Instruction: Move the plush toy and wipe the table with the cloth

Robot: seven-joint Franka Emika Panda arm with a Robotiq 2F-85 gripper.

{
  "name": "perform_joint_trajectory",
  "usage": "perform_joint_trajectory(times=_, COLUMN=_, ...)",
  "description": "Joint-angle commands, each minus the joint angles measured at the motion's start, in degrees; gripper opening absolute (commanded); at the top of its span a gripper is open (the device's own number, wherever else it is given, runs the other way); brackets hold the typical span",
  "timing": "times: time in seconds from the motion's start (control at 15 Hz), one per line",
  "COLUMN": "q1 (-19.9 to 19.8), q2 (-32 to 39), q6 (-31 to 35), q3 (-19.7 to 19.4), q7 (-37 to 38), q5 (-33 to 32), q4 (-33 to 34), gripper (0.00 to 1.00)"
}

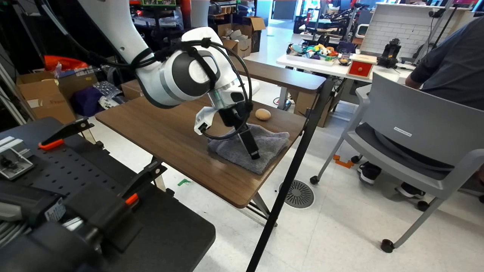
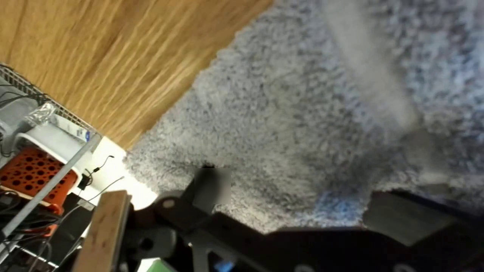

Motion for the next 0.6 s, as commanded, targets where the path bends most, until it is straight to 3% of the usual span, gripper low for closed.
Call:
perform_joint_trajectory(times=0.0, q1=-0.8, q2=8.0, q6=-3.6, q3=-0.6, q7=3.1, q5=-1.6, q4=3.7, gripper=1.00)
perform_joint_trajectory(times=0.13, q1=-1.0, q2=3.7, q6=-2.2, q3=2.1, q7=-0.4, q5=-2.6, q4=0.1, gripper=1.00)
perform_joint_trajectory(times=0.53, q1=0.2, q2=-10.7, q6=11.0, q3=8.8, q7=-12.0, q5=-3.2, q4=-16.4, gripper=1.00)
